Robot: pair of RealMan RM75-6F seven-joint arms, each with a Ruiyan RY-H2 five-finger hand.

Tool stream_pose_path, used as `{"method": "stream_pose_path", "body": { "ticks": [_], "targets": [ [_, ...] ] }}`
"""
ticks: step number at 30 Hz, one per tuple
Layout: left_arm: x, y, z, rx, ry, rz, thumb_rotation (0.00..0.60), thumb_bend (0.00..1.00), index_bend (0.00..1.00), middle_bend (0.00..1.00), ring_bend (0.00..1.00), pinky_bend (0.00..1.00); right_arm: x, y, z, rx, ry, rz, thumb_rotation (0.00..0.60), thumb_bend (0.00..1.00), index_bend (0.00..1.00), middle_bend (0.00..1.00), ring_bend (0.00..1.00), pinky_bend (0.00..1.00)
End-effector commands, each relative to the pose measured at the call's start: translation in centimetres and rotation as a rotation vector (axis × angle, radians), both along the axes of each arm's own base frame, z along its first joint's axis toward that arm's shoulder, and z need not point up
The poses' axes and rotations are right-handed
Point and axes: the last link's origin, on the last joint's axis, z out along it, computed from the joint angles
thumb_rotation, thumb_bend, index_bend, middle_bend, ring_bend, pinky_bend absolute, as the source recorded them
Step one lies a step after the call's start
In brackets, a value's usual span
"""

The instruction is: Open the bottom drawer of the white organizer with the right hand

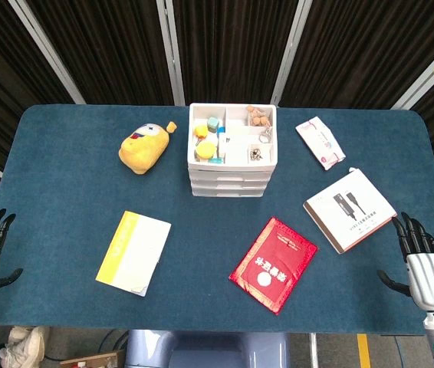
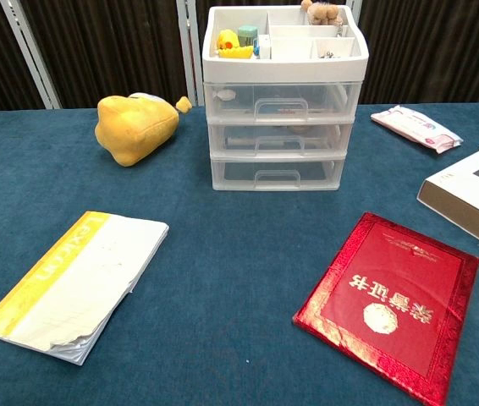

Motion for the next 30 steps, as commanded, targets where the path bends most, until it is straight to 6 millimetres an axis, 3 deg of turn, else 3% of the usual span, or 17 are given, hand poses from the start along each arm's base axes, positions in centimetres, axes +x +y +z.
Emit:
{"method": "stream_pose_path", "body": {
  "ticks": [1, 12, 15, 18, 20, 22, 26, 30],
  "targets": [
    [0.0, 0.0, 0.0, -0.003, -0.001, 0.002, 0.6, 0.04, 0.04, 0.0, 0.0, 0.04, 0.0, 0.0, 0.0, 0.0, 0.0, -0.005, 0.6, 0.22, 0.0, 0.0, 0.0, 0.2],
    [0.0, 0.0, 0.0, 0.001, -0.012, 0.003, 0.6, 0.04, 0.04, 0.0, 0.0, 0.04, 0.4, 0.0, -0.3, 0.011, -0.041, -0.02, 0.6, 0.22, 0.0, 0.0, 0.0, 0.2],
    [0.0, 0.0, -0.1, -0.001, -0.015, 0.004, 0.6, 0.04, 0.04, 0.0, 0.0, 0.04, 1.2, -0.2, -1.0, 0.037, -0.109, -0.029, 0.6, 0.22, 0.0, 0.02, 0.03, 0.27],
    [0.1, 0.1, -0.1, 0.0, -0.02, 0.002, 0.6, 0.04, 0.04, 0.0, 0.0, 0.04, 2.7, -0.7, -1.8, 0.077, -0.211, -0.043, 0.6, 0.22, 0.0, 0.21, 0.23, 0.51],
    [0.1, 0.1, -0.1, 0.001, -0.022, -0.002, 0.6, 0.04, 0.04, 0.0, 0.0, 0.04, 4.1, -1.5, -2.5, 0.107, -0.278, -0.045, 0.6, 0.25, 0.0, 0.39, 0.42, 0.67],
    [0.2, 0.1, -0.1, 0.003, -0.026, -0.006, 0.6, 0.04, 0.03, 0.0, 0.0, 0.04, 5.9, -2.5, -3.5, 0.144, -0.352, -0.049, 0.6, 0.35, 0.0, 0.58, 0.61, 0.79],
    [0.2, 0.2, -0.1, 0.001, -0.033, -0.011, 0.6, 0.04, 0.03, 0.0, 0.0, 0.04, 9.6, -4.6, -6.2, 0.252, -0.507, -0.081, 0.6, 0.54, 0.0, 0.75, 0.76, 0.9],
    [0.1, 0.2, 0.0, 0.005, -0.047, -0.001, 0.6, 0.04, 0.02, 0.0, 0.0, 0.04, 12.5, -6.5, -9.4, 0.355, -0.589, -0.129, 0.6, 0.61, 0.0, 0.81, 0.81, 0.92]
  ]
}}
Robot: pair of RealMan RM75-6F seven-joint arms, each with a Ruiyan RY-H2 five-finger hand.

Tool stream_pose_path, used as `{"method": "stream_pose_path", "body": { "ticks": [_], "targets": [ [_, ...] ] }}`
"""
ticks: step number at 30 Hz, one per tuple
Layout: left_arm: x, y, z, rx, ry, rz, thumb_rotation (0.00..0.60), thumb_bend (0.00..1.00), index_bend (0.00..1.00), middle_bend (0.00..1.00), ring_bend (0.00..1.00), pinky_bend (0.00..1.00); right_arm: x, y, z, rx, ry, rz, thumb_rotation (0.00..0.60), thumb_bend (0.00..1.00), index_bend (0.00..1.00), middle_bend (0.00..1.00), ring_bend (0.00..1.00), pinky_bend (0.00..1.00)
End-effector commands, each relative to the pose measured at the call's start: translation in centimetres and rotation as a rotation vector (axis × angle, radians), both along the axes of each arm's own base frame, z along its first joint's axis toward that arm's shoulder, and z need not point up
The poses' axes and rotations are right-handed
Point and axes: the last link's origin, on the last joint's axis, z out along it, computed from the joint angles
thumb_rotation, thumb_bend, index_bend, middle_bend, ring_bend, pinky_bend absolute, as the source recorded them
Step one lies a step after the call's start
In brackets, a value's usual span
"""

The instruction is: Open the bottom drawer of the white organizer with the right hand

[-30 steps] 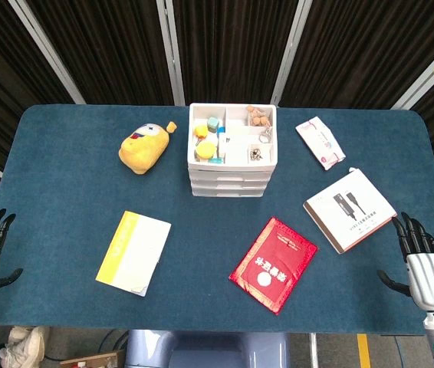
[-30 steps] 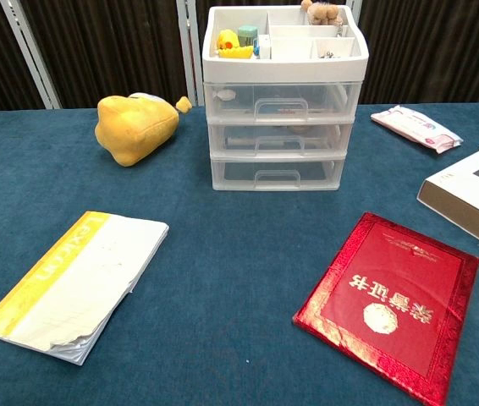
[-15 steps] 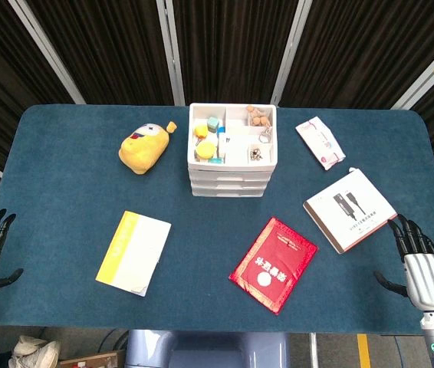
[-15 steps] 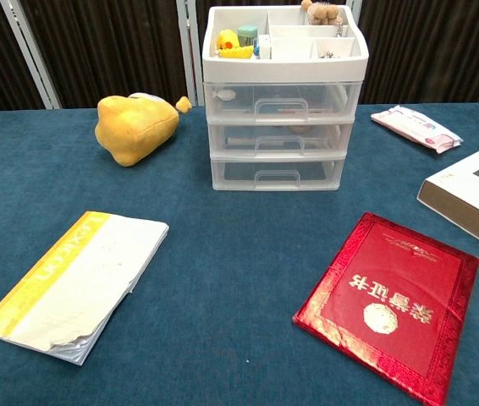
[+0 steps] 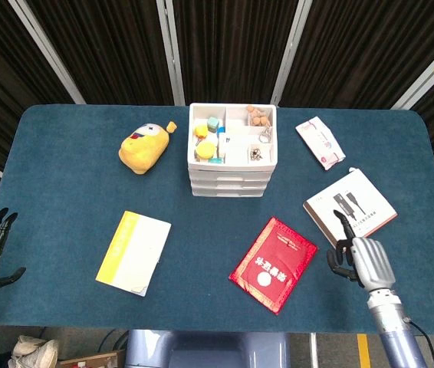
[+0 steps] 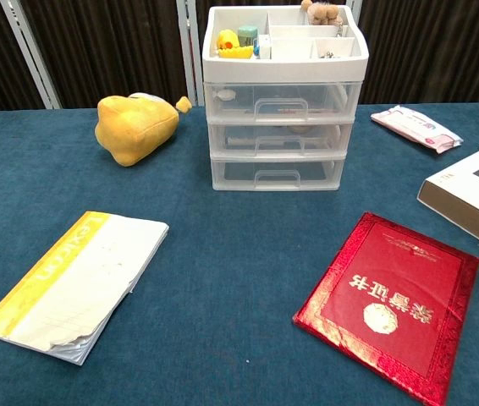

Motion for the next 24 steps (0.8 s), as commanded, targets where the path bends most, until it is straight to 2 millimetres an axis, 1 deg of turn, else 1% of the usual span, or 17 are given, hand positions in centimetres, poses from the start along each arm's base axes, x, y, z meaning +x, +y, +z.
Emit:
{"method": "stream_pose_path", "body": {
  "ticks": [1, 6, 8, 9, 12, 15, 19, 24],
  "targets": [
    [-0.1, 0.1, 0.1, 0.003, -0.012, 0.008, 0.6, 0.04, 0.02, 0.0, 0.0, 0.04, 5.0, -2.7, -4.4, 0.157, -0.153, -0.024, 0.6, 0.62, 0.0, 0.81, 0.81, 0.93],
    [-0.1, 0.1, 0.4, 0.011, -0.019, 0.0, 0.6, 0.04, 0.02, 0.0, 0.0, 0.04, 7.9, -4.7, -8.8, 0.264, -0.285, -0.123, 0.6, 0.62, 0.0, 0.81, 0.82, 0.93],
    [-0.1, 0.1, 0.4, 0.012, -0.022, -0.001, 0.6, 0.04, 0.02, 0.0, 0.0, 0.04, 8.5, -5.0, -9.9, 0.287, -0.323, -0.147, 0.6, 0.62, 0.0, 0.81, 0.82, 0.93],
    [-0.1, 0.1, 0.4, 0.011, -0.029, 0.003, 0.6, 0.04, 0.02, 0.0, 0.0, 0.04, 9.0, -5.3, -10.7, 0.303, -0.353, -0.167, 0.6, 0.62, 0.0, 0.81, 0.82, 0.93],
    [-0.3, 0.2, 0.5, 0.01, -0.045, 0.018, 0.6, 0.04, 0.02, 0.0, 0.0, 0.04, 10.0, -6.6, -13.2, 0.321, -0.418, -0.232, 0.6, 0.62, 0.0, 0.81, 0.82, 0.93],
    [-0.4, 0.4, 0.7, 0.015, -0.06, 0.03, 0.6, 0.04, 0.02, 0.0, 0.0, 0.04, 10.7, -7.7, -15.0, 0.328, -0.466, -0.282, 0.6, 0.63, 0.0, 0.81, 0.82, 0.93],
    [-0.6, 0.6, 0.8, 0.02, -0.075, 0.044, 0.6, 0.04, 0.02, 0.0, 0.0, 0.04, 11.3, -8.8, -17.0, 0.337, -0.509, -0.33, 0.6, 0.64, 0.01, 0.81, 0.82, 0.93],
    [-0.7, 0.8, 0.8, 0.017, -0.089, 0.056, 0.6, 0.04, 0.02, 0.0, 0.0, 0.03, 11.7, -10.0, -18.4, 0.332, -0.58, -0.379, 0.6, 0.64, 0.04, 0.81, 0.82, 0.93]
  ]
}}
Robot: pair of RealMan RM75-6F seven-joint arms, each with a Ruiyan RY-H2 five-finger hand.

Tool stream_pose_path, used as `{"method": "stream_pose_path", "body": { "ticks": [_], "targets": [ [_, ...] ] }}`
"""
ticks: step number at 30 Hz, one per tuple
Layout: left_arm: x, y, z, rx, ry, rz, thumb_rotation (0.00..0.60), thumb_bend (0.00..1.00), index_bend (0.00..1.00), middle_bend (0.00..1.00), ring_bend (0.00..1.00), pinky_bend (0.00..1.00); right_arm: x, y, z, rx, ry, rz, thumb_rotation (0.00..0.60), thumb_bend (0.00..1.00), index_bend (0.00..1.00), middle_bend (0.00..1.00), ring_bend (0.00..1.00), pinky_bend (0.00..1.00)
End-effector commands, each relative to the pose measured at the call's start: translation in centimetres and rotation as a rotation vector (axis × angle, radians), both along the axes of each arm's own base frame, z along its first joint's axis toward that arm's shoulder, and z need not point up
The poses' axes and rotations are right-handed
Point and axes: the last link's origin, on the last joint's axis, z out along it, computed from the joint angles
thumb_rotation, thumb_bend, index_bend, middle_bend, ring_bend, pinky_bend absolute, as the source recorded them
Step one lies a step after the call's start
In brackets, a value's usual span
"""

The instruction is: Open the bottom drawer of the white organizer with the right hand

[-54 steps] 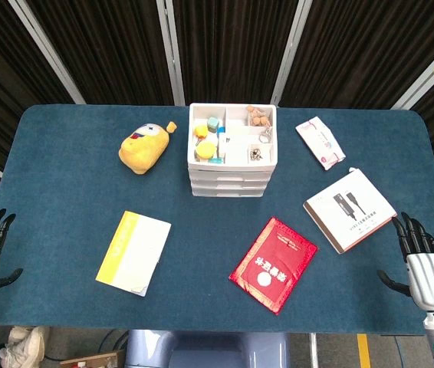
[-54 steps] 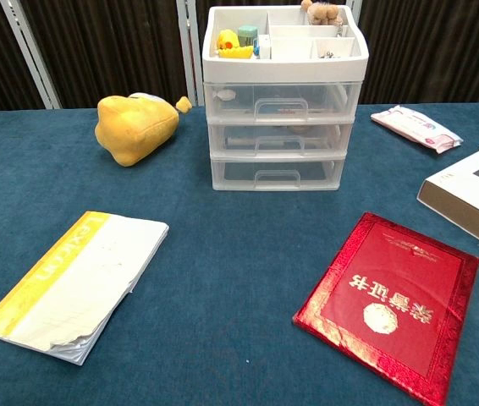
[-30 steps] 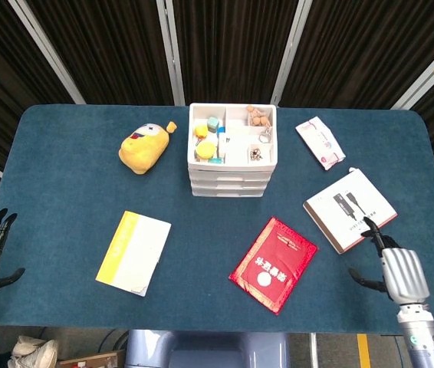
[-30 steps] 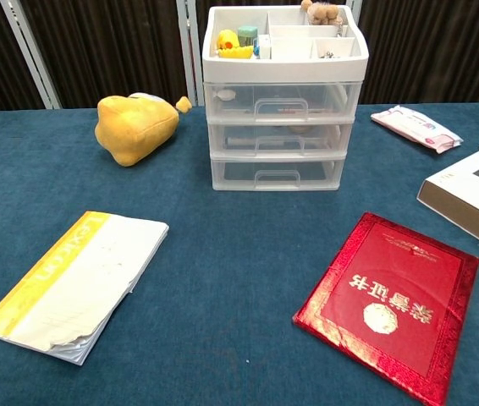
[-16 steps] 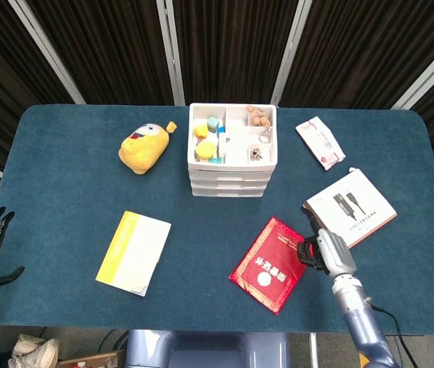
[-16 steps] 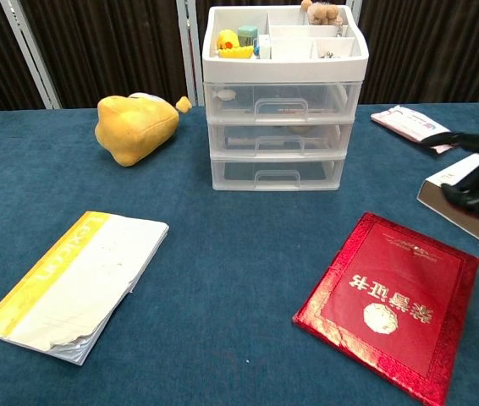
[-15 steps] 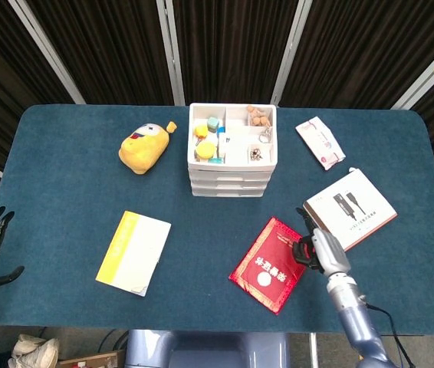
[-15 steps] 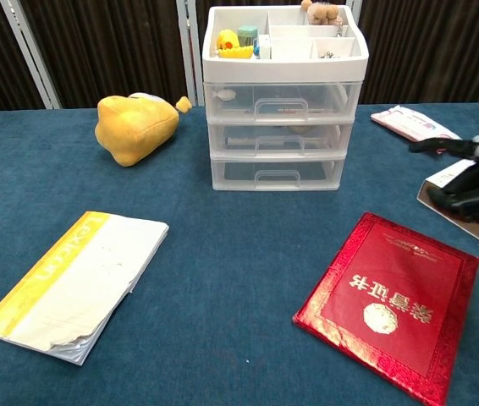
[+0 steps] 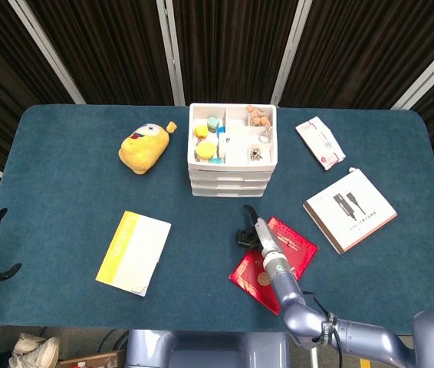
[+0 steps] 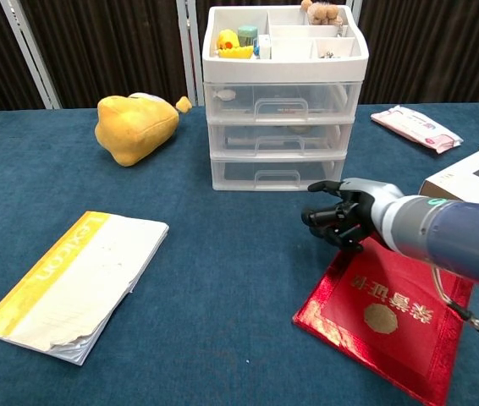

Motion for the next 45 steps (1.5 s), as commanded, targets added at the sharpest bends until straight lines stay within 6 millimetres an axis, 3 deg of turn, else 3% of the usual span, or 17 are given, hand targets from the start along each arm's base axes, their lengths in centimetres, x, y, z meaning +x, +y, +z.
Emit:
{"method": "stream_pose_path", "body": {
  "ticks": [1, 17, 45],
  "targets": [
    [0.0, 0.0, 0.0, -0.001, -0.005, 0.004, 0.6, 0.04, 0.02, 0.0, 0.0, 0.03, 1.0, -0.9, -1.3, 0.005, -0.069, -0.042, 0.6, 0.64, 0.04, 0.81, 0.82, 0.93],
    [-0.1, 0.3, -0.1, -0.015, -0.028, 0.022, 0.6, 0.04, 0.01, 0.0, 0.0, 0.03, 2.0, -3.0, -3.6, -0.014, -0.216, -0.155, 0.6, 0.67, 0.1, 0.81, 0.82, 0.93],
    [-0.1, 0.4, -0.1, -0.039, -0.038, 0.033, 0.6, 0.04, 0.01, 0.0, 0.0, 0.02, 3.4, -5.3, -5.3, -0.059, -0.412, -0.298, 0.6, 0.71, 0.15, 0.81, 0.81, 0.93]
  ]
}}
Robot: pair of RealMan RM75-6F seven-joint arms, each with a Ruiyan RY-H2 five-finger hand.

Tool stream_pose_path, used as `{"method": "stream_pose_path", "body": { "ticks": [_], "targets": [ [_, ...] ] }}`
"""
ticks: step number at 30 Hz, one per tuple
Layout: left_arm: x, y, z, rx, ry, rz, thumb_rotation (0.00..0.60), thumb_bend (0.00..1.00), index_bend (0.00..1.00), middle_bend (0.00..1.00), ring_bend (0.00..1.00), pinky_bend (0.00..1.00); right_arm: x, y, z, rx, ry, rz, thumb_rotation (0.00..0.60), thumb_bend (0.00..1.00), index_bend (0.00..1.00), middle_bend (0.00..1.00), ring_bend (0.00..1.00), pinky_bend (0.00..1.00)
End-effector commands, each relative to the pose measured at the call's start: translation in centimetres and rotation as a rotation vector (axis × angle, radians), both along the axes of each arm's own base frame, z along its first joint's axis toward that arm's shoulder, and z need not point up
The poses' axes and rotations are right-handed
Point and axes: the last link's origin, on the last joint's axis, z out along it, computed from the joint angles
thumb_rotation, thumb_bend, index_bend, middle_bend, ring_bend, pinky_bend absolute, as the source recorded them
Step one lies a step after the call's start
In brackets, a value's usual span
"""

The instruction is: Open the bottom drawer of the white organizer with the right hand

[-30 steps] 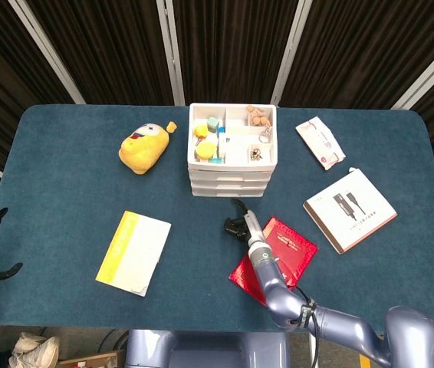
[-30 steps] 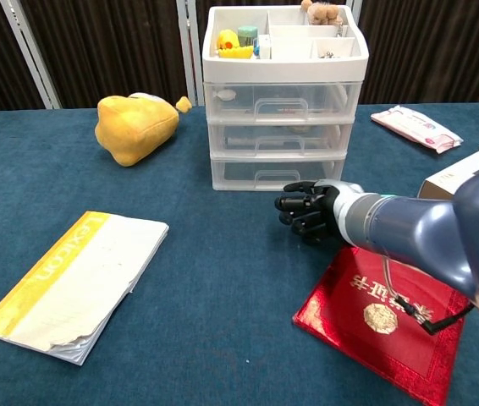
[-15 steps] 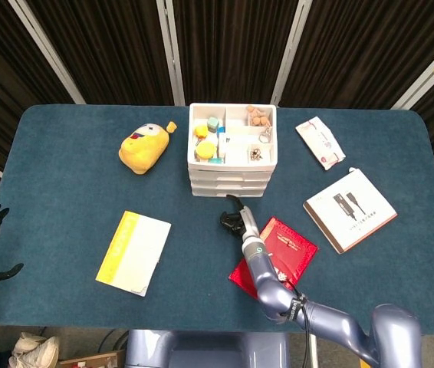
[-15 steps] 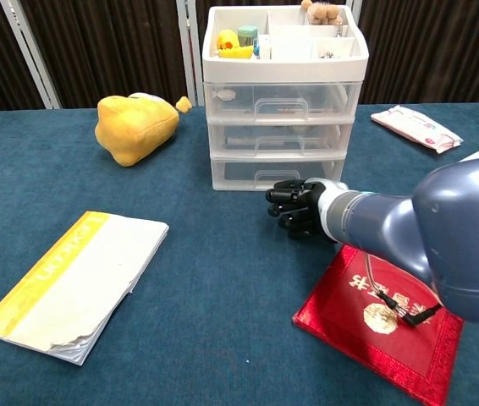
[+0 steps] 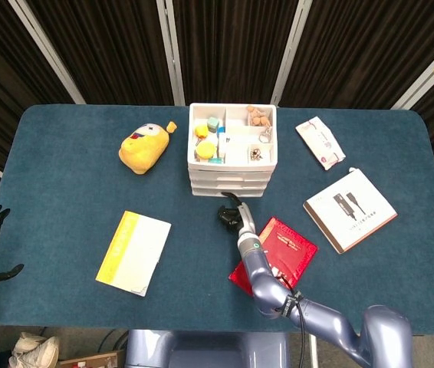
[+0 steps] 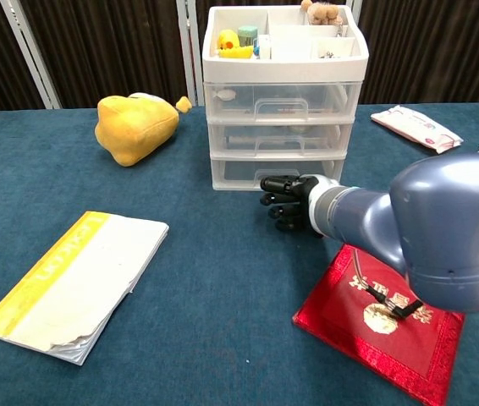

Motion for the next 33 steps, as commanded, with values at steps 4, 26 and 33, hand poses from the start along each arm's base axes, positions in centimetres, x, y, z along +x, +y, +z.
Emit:
{"method": "stream_pose_path", "body": {
  "ticks": [4, 26, 33],
  "targets": [
    [0.0, 0.0, 0.0, -0.005, -0.004, 0.003, 0.6, 0.04, 0.01, 0.0, 0.0, 0.02, 0.1, -1.1, -0.3, 0.005, -0.045, -0.038, 0.6, 0.72, 0.2, 0.81, 0.81, 0.93],
    [-0.1, 0.0, 0.0, -0.003, -0.005, 0.018, 0.6, 0.04, 0.01, 0.0, 0.0, 0.02, 0.1, 2.2, -0.3, 0.078, -0.072, 0.02, 0.6, 0.72, 0.37, 0.81, 0.81, 0.93],
    [0.0, 0.0, 0.0, -0.002, 0.0, 0.014, 0.6, 0.04, 0.01, 0.0, 0.0, 0.02, -0.1, 3.7, -0.5, 0.106, -0.032, 0.075, 0.6, 0.72, 0.1, 0.79, 0.79, 0.9]
  ]
}}
